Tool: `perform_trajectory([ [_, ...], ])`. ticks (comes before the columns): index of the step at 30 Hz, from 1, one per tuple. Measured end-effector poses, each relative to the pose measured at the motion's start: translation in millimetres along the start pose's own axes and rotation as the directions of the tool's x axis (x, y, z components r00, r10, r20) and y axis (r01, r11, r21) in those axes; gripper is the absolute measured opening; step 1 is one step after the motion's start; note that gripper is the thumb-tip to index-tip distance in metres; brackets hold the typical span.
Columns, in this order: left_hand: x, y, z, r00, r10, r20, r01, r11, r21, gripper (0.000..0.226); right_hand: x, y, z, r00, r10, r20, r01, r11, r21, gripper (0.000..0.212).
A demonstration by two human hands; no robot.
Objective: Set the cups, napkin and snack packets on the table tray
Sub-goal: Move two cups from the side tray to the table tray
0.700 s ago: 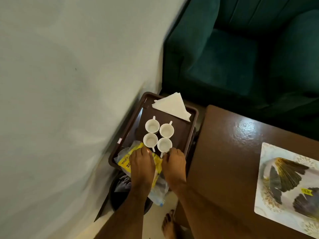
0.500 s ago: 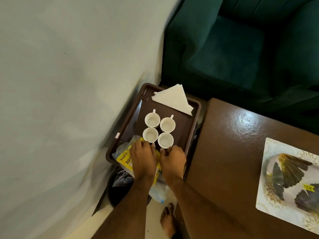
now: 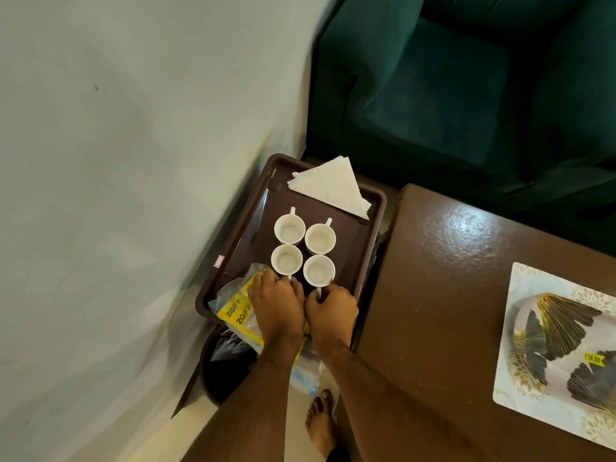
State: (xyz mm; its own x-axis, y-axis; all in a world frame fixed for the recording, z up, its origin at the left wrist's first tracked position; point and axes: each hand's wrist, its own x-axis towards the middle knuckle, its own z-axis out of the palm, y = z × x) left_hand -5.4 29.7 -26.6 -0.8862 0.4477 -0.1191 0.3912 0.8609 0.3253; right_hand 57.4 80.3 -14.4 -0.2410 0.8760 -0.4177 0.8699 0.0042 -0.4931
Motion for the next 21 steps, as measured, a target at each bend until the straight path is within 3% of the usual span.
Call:
perform_trajectory([
  [4,-1,1,3,1.0,-0.004,0.013,0.004,1.0,0.03,0.025,4,2,3,1.0,0.015,0.011,-0.015,1.0,-0.009,0.024],
  [21,-36,23,3,0.994,-0.05,-0.1,0.034,0.987,-0.16,0.025,-7,21,-31,0.997,-0.046,-0.066,0.058,0.979,0.194,0.028],
])
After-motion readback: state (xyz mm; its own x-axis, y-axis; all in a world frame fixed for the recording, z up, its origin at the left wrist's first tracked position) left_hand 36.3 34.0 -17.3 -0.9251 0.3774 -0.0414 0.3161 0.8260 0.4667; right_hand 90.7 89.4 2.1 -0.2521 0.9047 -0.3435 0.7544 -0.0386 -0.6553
